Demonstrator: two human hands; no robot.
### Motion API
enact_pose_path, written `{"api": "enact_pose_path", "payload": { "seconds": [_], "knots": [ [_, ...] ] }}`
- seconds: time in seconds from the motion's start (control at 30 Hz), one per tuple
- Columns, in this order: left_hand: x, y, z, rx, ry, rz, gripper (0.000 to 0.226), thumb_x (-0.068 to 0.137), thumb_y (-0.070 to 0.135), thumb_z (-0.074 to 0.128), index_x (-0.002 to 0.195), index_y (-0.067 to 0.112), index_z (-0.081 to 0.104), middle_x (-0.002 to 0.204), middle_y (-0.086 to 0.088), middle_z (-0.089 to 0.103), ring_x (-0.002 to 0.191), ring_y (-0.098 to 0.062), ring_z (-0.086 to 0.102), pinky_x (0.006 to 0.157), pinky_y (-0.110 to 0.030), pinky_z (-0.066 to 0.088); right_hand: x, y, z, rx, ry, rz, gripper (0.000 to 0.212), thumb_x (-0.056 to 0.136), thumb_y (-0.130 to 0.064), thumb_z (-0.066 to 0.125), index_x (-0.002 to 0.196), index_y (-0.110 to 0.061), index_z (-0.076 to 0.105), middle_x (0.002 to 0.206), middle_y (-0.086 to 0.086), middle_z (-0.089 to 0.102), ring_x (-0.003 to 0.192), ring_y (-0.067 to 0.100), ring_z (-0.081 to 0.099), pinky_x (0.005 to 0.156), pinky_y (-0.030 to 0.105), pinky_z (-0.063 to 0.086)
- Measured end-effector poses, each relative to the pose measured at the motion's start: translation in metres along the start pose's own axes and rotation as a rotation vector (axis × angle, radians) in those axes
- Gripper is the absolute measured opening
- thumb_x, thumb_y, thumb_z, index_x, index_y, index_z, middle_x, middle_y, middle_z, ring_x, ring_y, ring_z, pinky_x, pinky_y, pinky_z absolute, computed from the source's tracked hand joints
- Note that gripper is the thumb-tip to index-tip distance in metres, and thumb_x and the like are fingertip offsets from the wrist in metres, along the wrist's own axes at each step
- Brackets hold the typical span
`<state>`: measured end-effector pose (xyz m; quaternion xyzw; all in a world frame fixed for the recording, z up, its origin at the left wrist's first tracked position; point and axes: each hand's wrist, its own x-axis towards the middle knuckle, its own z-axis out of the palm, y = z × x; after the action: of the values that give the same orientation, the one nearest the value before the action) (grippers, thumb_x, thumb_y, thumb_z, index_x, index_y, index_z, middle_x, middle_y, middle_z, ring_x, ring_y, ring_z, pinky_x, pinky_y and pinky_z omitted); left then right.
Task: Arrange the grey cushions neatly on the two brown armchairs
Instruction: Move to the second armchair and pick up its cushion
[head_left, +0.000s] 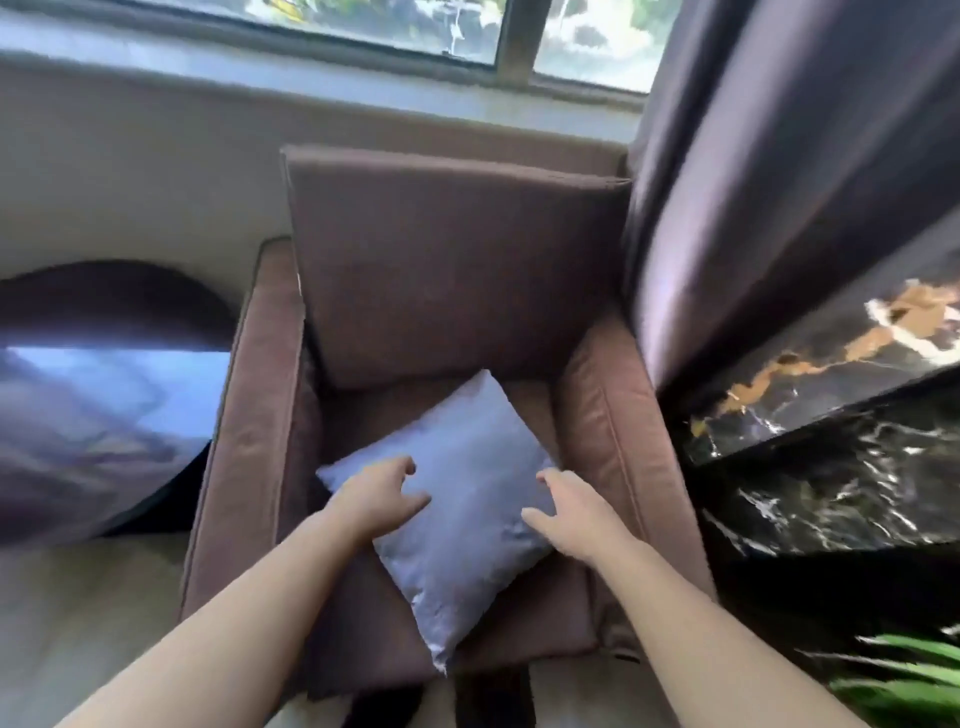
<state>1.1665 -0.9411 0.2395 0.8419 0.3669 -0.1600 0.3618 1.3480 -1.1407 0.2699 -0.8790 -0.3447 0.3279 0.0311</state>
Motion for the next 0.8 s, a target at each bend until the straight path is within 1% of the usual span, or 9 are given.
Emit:
{"api": "enact_pose_path", "payload": {
  "seconds": [0.17, 0.27, 0.33, 0.4, 0.5, 0.57, 0.67, 0.73, 0.8],
  "knots": [
    [0.045, -0.014, 0.047, -0.221, 0.148, -0.129, 0.05, 0.089, 0.041, 0.067, 0.13, 0.014, 0.057, 0.127, -0.005, 0.065, 0.108, -0.02, 0.063, 0.091, -0.03, 0.046, 0.093, 0.033, 0.008, 0.188, 0.098, -0.157, 0.055, 0.089, -0.041, 0.064, 0.138, -0.022, 0.046, 0.128, -0.001, 0.054, 0.117, 0.015, 0.055, 0.097, 0.031, 0.045],
    [0.065, -0.03, 0.097, -0.366, 0.246, -0.203, 0.045, 0.089, 0.041, 0.067, 0.127, 0.018, 0.058, 0.123, -0.001, 0.064, 0.1, -0.012, 0.059, 0.086, -0.025, 0.041, 0.147, 0.063, 0.035, 0.26, 0.187, -0.256, 0.05, 0.089, -0.04, 0.064, 0.133, -0.024, 0.049, 0.12, -0.007, 0.055, 0.108, 0.007, 0.055, 0.089, 0.022, 0.04],
    [0.075, -0.042, 0.134, -0.385, 0.329, -0.229, 0.049, 0.09, 0.038, 0.067, 0.131, 0.016, 0.055, 0.131, -0.001, 0.059, 0.113, -0.012, 0.053, 0.095, -0.025, 0.038, 0.18, 0.083, 0.057, 0.279, 0.216, -0.278, 0.05, 0.088, -0.044, 0.062, 0.133, -0.026, 0.049, 0.12, -0.01, 0.053, 0.106, 0.004, 0.053, 0.088, 0.021, 0.038],
    [0.082, -0.054, 0.172, -0.334, 0.435, -0.284, 0.06, 0.088, 0.036, 0.071, 0.137, 0.01, 0.05, 0.141, -0.009, 0.048, 0.13, -0.023, 0.043, 0.106, -0.032, 0.036, 0.21, 0.104, 0.082, 0.292, 0.219, -0.255, 0.053, 0.088, -0.046, 0.062, 0.135, -0.026, 0.047, 0.124, -0.009, 0.051, 0.11, 0.004, 0.051, 0.09, 0.023, 0.038],
    [0.091, -0.069, 0.221, -0.371, 0.545, -0.437, 0.08, 0.082, 0.043, 0.074, 0.144, 0.008, 0.039, 0.148, -0.015, 0.034, 0.137, -0.032, 0.032, 0.113, -0.042, 0.034, 0.252, 0.131, 0.112, 0.31, 0.214, -0.196, 0.059, 0.088, -0.049, 0.062, 0.138, -0.023, 0.043, 0.131, -0.006, 0.044, 0.113, 0.007, 0.047, 0.095, 0.026, 0.037],
    [0.096, -0.077, 0.243, -0.47, 0.579, -0.483, 0.086, 0.079, 0.049, 0.075, 0.146, 0.012, 0.037, 0.147, -0.013, 0.037, 0.138, -0.027, 0.031, 0.114, -0.04, 0.032, 0.273, 0.144, 0.126, 0.307, 0.212, -0.151, 0.061, 0.091, -0.052, 0.057, 0.141, -0.02, 0.041, 0.137, -0.001, 0.04, 0.117, 0.014, 0.048, 0.097, 0.027, 0.035],
    [0.104, -0.085, 0.261, -0.689, 0.657, -0.491, 0.079, 0.073, 0.053, 0.08, 0.136, 0.024, 0.044, 0.137, -0.004, 0.05, 0.132, -0.019, 0.045, 0.11, -0.04, 0.042, 0.299, 0.16, 0.138, 0.333, 0.204, -0.062, 0.066, 0.095, -0.053, 0.049, 0.146, -0.013, 0.037, 0.147, 0.013, 0.038, 0.129, 0.028, 0.045, 0.099, 0.029, 0.032],
    [0.108, -0.087, 0.266, -0.827, 0.697, -0.528, 0.075, 0.067, 0.062, 0.079, 0.125, 0.039, 0.038, 0.132, 0.006, 0.052, 0.127, -0.011, 0.052, 0.104, -0.029, 0.045, 0.31, 0.166, 0.142, 0.352, 0.152, -0.014, 0.076, 0.092, -0.06, 0.048, 0.148, -0.012, 0.033, 0.15, 0.016, 0.035, 0.135, 0.031, 0.041, 0.108, 0.036, 0.033],
    [0.112, -0.091, 0.268, -0.96, 0.698, -0.562, 0.093, 0.058, 0.071, 0.076, 0.134, 0.041, 0.03, 0.124, 0.019, 0.054, 0.118, 0.006, 0.056, 0.093, -0.01, 0.044, 0.319, 0.168, 0.145, 0.353, 0.115, 0.003, 0.085, 0.088, -0.068, 0.048, 0.149, -0.011, 0.032, 0.151, 0.017, 0.037, 0.137, 0.033, 0.04, 0.113, 0.043, 0.033]
  ]
}}
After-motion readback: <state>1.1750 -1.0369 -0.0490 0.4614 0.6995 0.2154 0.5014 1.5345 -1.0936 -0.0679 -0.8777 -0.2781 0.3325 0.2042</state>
